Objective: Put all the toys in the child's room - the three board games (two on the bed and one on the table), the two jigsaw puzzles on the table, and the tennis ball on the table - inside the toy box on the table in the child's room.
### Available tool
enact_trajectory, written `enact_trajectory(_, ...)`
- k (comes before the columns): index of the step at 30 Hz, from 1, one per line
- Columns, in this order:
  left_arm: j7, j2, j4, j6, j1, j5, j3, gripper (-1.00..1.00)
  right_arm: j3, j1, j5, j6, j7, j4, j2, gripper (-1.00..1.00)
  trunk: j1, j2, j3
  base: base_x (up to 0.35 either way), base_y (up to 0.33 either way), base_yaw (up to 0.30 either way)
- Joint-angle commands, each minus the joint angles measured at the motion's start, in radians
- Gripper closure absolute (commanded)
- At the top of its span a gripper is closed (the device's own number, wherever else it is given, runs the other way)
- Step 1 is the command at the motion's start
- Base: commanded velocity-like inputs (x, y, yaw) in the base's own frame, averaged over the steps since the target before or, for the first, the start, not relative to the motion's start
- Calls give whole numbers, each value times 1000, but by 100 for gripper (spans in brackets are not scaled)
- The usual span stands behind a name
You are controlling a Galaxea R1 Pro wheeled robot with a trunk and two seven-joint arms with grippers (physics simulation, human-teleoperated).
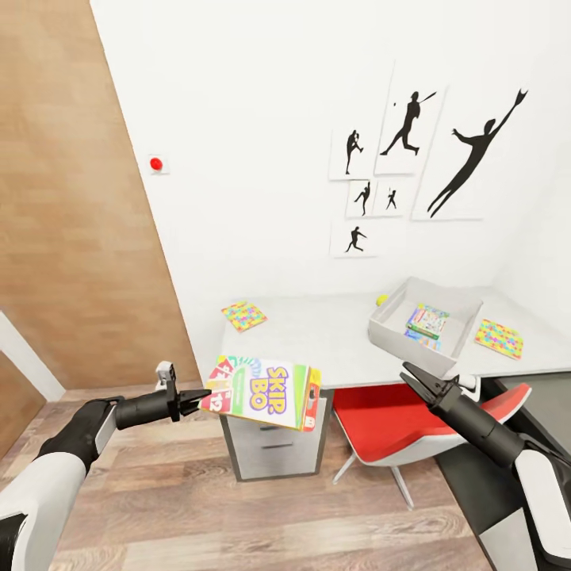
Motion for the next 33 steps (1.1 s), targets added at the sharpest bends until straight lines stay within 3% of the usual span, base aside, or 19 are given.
enact_trajectory(1,-2,0,0,8,-1,-1,1,100,-1,-1,0,5,2,0,0,-100,1,-2,0,0,0,0)
enact_trajectory(12,-2,1,0,1,-1,-1,1,100,-3,4,0,-31,4,0,0,-100,1,-2,18,0,-44,0)
enact_trajectory(33,10,1,0,0,-1,-5,-1,100,-4,5,0,-33,4,-2,-1,-100,1,-2,42,43,-310,17)
